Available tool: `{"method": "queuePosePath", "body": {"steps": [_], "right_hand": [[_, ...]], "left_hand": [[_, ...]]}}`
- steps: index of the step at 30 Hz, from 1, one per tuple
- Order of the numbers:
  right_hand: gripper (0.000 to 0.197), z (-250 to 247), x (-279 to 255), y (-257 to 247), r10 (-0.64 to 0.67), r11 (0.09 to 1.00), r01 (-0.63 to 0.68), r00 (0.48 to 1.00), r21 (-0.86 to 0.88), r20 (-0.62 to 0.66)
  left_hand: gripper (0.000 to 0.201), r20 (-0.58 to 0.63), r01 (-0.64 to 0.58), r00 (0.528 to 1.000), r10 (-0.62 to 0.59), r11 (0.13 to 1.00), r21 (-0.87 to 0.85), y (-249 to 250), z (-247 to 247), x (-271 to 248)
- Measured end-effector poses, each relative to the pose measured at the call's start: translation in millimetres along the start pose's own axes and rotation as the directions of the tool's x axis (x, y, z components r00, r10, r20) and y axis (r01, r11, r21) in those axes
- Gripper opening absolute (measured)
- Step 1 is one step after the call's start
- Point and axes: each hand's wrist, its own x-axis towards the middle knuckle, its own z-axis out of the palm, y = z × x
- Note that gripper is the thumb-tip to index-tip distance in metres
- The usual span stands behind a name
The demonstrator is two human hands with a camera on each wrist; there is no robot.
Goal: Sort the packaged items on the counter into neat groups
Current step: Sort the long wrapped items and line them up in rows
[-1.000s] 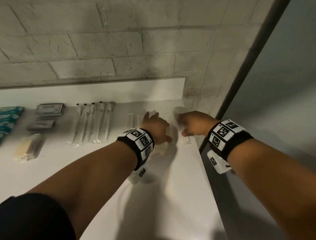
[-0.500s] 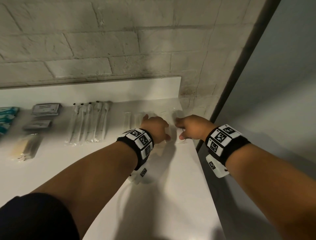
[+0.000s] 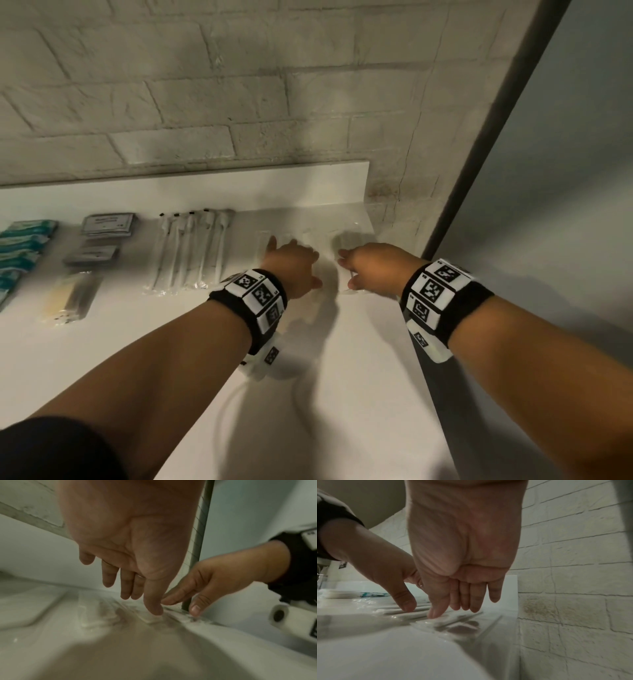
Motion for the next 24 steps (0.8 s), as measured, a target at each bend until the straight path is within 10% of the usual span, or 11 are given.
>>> {"method": "queuePosePath", "body": {"steps": [24], "right_hand": [[0.048, -2, -3, -52, -0.121, 0.989, 0.123, 0.992, -0.086, 0.024]], "left_hand": [[0.052, 0.008, 0.055, 0.998, -0.055, 0.998, 0.003, -27, 11, -31]]}}
